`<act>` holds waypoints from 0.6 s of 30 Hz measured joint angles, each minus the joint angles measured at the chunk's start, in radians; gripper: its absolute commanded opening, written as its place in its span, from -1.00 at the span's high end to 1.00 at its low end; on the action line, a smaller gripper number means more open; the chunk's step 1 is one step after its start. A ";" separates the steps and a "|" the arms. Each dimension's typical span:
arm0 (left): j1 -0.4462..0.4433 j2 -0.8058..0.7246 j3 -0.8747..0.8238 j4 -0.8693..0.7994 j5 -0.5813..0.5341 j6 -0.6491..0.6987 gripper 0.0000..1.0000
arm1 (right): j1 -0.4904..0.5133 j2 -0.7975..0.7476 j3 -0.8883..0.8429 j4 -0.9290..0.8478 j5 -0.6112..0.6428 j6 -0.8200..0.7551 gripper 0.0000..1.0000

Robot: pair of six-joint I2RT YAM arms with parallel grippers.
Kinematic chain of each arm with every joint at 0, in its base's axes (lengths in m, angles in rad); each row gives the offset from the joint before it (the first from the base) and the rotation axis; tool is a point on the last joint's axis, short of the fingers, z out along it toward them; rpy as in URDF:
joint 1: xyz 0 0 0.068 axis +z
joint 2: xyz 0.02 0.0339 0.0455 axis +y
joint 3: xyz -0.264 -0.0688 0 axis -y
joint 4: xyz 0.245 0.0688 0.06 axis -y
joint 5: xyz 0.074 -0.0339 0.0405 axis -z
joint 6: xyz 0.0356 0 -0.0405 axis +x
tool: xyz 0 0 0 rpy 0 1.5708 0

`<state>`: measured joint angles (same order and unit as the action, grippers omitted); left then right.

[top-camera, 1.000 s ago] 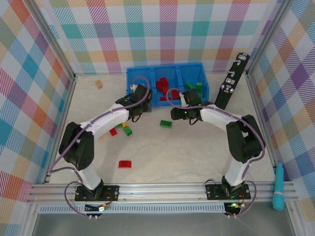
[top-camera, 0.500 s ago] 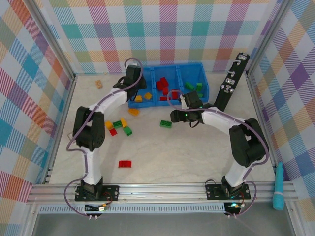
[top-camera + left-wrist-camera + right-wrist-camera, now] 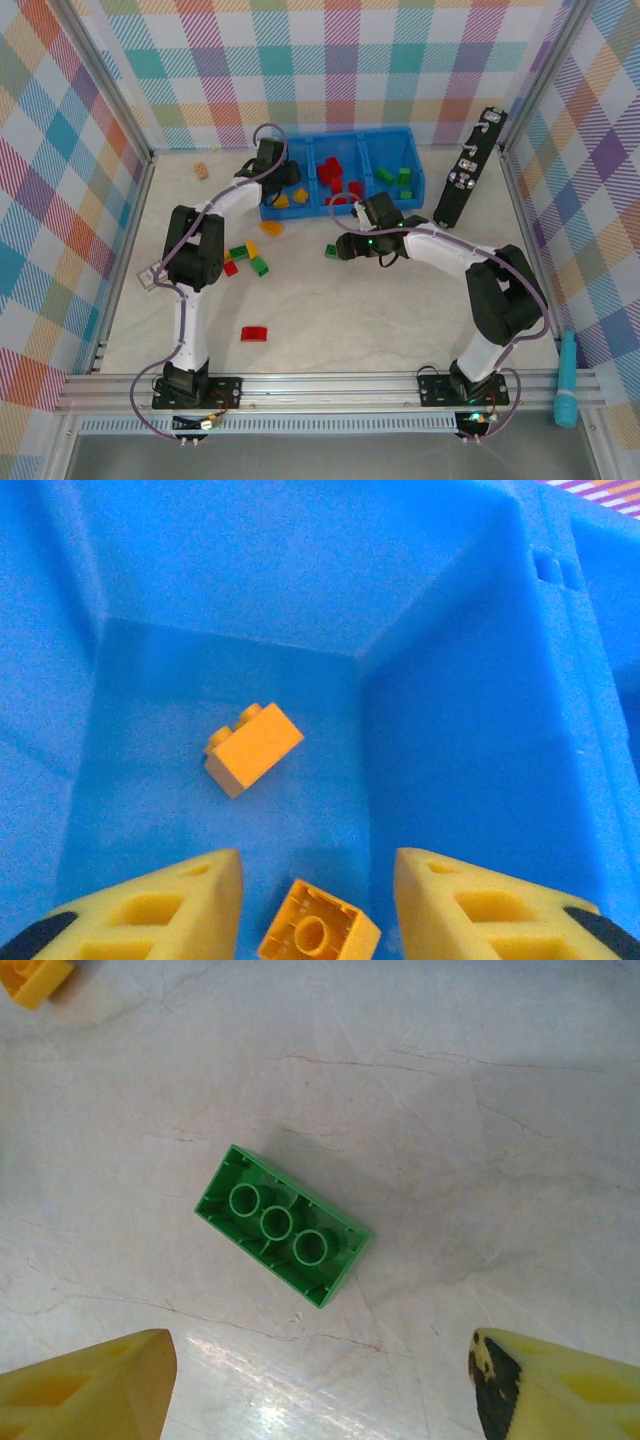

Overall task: Sort the legos into containers by color
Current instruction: Place the lego in the container.

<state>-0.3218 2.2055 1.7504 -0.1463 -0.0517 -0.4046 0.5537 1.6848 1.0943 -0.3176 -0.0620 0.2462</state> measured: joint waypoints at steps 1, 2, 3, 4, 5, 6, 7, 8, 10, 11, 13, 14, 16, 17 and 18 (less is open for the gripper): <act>0.000 -0.008 -0.011 0.005 0.008 0.001 0.08 | 0.000 0.004 0.004 0.000 0.000 -0.019 -0.64; 0.000 -0.023 -0.029 0.009 0.015 0.001 0.06 | 0.000 0.009 0.008 0.000 -0.002 -0.049 -0.67; 0.000 -0.042 -0.048 0.009 0.021 0.002 0.05 | 0.000 0.011 0.010 0.001 -0.008 -0.084 -0.72; 0.000 -0.061 -0.063 0.008 0.029 0.003 0.04 | 0.000 0.011 0.010 0.002 -0.021 -0.126 -0.75; 0.000 -0.087 -0.075 0.006 0.037 0.007 0.02 | -0.001 0.011 0.013 0.002 -0.042 -0.182 -0.77; 0.001 -0.116 -0.085 0.004 0.046 0.012 0.00 | -0.002 0.011 0.016 0.001 -0.069 -0.239 -0.79; 0.003 -0.145 -0.093 0.001 0.055 0.017 -0.02 | -0.003 0.011 0.020 -0.002 -0.093 -0.286 -0.79; 0.004 -0.183 -0.104 -0.001 0.068 0.025 -0.05 | -0.003 0.012 0.031 -0.011 -0.125 -0.346 -0.80; 0.006 -0.263 -0.124 -0.001 0.092 0.038 -0.08 | -0.003 0.022 0.063 -0.032 -0.192 -0.463 -0.83; 0.007 -0.312 -0.135 -0.001 0.108 0.045 -0.09 | -0.003 0.030 0.079 -0.035 -0.229 -0.531 -0.85; 0.012 -0.407 -0.159 0.001 0.134 0.061 -0.10 | -0.003 0.045 0.091 -0.036 -0.285 -0.650 -0.85; 0.016 -0.457 -0.178 0.003 0.142 0.068 -0.11 | -0.003 0.056 0.092 -0.036 -0.303 -0.704 -0.84; 0.023 -0.570 -0.235 -0.001 0.146 0.089 -0.14 | -0.003 0.086 0.093 -0.037 -0.324 -0.799 -0.82; 0.025 -0.637 -0.275 -0.007 0.144 0.103 -0.15 | -0.003 0.108 0.097 -0.040 -0.326 -0.849 -0.82; 0.029 -0.703 -0.316 -0.018 0.142 0.116 -0.16 | -0.003 0.130 0.102 -0.041 -0.324 -0.894 -0.83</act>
<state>-0.2932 1.5028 1.4345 -0.1642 0.0898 -0.2886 0.5510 1.8153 1.1965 -0.3588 -0.3859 -0.6476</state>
